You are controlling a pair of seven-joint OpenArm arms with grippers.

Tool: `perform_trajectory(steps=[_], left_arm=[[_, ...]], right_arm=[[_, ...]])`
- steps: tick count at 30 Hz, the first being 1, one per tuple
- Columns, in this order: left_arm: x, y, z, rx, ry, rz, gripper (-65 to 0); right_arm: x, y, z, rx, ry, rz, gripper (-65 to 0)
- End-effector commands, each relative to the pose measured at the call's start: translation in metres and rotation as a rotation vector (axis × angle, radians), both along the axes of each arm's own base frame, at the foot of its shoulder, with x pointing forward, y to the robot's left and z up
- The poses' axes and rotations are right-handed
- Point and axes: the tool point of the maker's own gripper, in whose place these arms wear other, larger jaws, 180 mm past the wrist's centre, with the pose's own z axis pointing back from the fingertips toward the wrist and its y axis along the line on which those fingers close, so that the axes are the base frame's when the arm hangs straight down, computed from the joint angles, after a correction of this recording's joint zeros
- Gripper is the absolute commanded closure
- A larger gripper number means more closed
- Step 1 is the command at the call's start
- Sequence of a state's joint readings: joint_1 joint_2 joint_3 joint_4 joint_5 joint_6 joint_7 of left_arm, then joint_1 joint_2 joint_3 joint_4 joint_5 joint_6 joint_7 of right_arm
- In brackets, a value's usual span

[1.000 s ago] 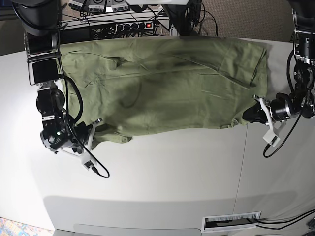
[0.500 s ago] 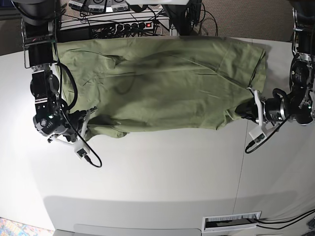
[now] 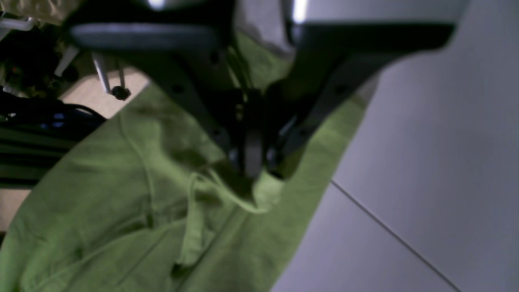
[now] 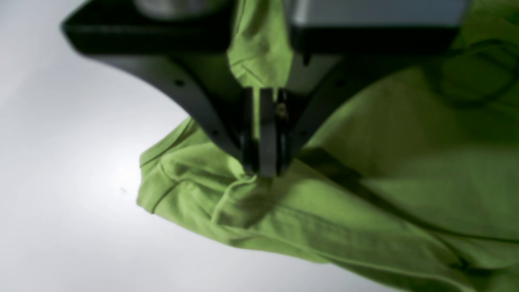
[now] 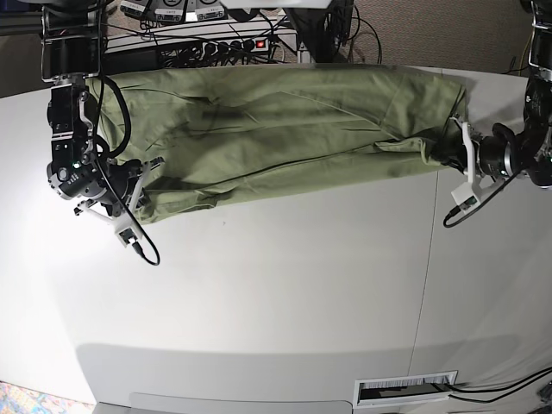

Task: Fold the T-shirt properly
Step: 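Lift the hem with both grippers and fold it over toward the collar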

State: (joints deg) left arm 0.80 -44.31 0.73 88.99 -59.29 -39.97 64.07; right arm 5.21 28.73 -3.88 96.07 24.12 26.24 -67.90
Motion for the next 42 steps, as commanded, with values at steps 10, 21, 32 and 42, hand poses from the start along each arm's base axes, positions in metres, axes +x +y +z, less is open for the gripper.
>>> perform_trajectory(steps=[10, 21, 32, 42], left_arm=[[0.003, 0.008, 0.009, 0.018, -0.012, -0.005, 0.0], [0.001, 0.014, 0.010, 0.038, 0.002, -0.013, 0.0], [0.001, 0.026, 0.021, 0.045, 0.002, -0.012, 0.0], [-0.010, 0.020, 0.022, 0.007, 0.065, -0.032, 0.0]], right_arm=[[0.006, -0.008, 0.016, -0.024, -0.043, 0.006, 0.0], [-0.015, 0.001, 0.013, -0.039, -0.035, 0.042, 0.0], [-0.018, -0.045, 0.045, 0.028, -0.134, -0.121, 0.0], [-0.028, -0.047, 0.037, 0.031, -0.105, -0.125, 0.0]])
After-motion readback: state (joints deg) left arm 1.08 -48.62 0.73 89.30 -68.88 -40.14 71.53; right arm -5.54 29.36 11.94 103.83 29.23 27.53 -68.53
